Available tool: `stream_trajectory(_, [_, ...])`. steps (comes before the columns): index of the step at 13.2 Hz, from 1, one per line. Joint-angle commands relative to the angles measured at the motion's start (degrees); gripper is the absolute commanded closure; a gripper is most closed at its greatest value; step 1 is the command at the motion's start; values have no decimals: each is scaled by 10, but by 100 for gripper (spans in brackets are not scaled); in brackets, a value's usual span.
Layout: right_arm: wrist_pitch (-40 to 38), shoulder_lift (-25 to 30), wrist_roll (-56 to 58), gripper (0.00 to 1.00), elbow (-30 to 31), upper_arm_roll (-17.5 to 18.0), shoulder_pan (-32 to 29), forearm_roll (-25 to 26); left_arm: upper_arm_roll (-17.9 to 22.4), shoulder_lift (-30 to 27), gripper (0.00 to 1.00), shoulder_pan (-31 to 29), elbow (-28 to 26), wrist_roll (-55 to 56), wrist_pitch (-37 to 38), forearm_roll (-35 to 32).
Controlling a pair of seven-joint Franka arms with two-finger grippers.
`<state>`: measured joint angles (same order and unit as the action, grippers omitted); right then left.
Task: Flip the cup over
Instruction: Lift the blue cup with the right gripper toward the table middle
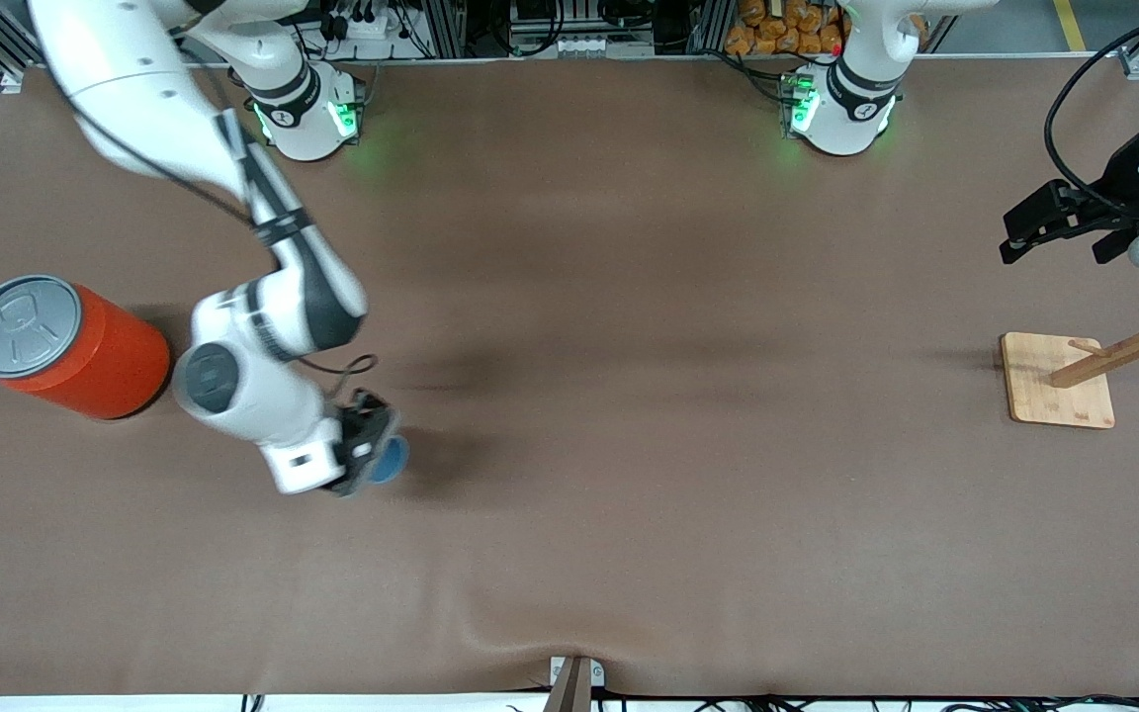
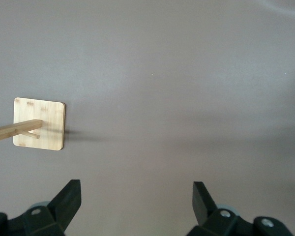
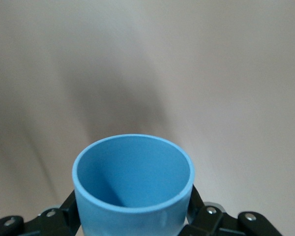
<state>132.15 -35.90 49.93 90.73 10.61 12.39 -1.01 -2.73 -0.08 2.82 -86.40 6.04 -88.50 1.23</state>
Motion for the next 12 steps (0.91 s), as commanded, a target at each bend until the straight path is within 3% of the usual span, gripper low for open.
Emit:
stream_trajectory(1, [47, -32, 35, 44, -5, -8, 80, 52, -3, 4, 0, -3, 11, 2, 10, -13])
stream_trajectory(3, [69, -66, 27, 45, -22, -9, 142, 110, -3, 5, 0, -2, 11, 2, 10, -13])
stream_trajectory(6, [92, -102, 27, 44, -33, -14, 177, 113, -4, 9, 0, -1, 11, 2, 10, -13])
stream_trajectory(7, [100, -103, 27, 11, -33, -14, 178, 113, -4, 10, 0, 0, 11, 2, 10, -13])
stream_trajectory(8, [100, -102, 30, 0, -33, -14, 173, 113, -4, 10, 0, 1, 11, 1, 12, -13])
stream_trajectory(10, [88, -88, 32, 0, -34, -13, 170, 111, -5, 18, 0, 1, 11, 1, 24, -8])
stream_trajectory(12, [15, -39, 27, 0, -34, -9, 170, 103, -5, 23, 0, 0, 9, 0, 31, -6])
